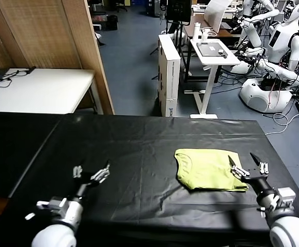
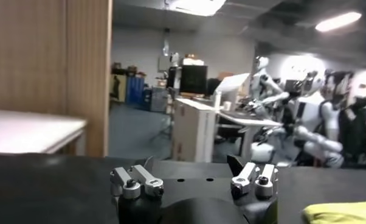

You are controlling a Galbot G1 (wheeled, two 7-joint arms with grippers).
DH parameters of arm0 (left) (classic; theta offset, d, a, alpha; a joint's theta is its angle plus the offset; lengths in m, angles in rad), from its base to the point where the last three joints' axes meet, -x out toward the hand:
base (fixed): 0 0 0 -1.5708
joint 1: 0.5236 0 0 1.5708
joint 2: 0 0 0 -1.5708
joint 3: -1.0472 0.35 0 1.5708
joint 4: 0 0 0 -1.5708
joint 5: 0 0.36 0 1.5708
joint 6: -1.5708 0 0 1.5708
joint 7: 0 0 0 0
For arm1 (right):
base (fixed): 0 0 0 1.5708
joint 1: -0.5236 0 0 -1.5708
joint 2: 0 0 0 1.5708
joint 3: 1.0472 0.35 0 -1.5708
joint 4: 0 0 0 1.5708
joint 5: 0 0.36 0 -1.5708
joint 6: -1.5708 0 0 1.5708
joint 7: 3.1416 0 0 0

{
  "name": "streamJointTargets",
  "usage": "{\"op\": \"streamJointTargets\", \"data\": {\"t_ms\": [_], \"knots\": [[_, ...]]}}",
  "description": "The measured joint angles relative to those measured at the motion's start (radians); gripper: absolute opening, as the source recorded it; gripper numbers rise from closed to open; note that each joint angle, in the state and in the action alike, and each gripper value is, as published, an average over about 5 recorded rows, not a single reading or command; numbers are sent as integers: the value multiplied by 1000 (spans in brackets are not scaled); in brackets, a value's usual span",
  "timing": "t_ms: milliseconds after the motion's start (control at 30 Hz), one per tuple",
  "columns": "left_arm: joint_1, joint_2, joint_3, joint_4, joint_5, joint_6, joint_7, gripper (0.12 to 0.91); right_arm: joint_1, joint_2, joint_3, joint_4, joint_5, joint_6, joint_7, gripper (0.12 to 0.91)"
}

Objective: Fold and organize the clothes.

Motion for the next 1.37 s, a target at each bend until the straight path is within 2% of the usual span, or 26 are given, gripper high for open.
{"op": "streamJointTargets", "data": {"t_ms": [133,333,700,967,1367], "knots": [[66,33,-54,-24,-25,-27,-17,907,-55,24,-15,34,-50,62,2,907],[180,41,-115,-54,-24,-39,-27,907,-133,67,-31,97,-96,73,20,907],[287,6,-142,-79,-5,-57,-24,907,-259,133,-76,172,-172,126,27,907],[326,-42,-148,-95,-8,-58,-5,907,-282,141,-84,172,-187,129,39,907],[347,-87,-154,-94,14,-62,19,907,-281,139,-117,152,-243,110,29,907]]}}
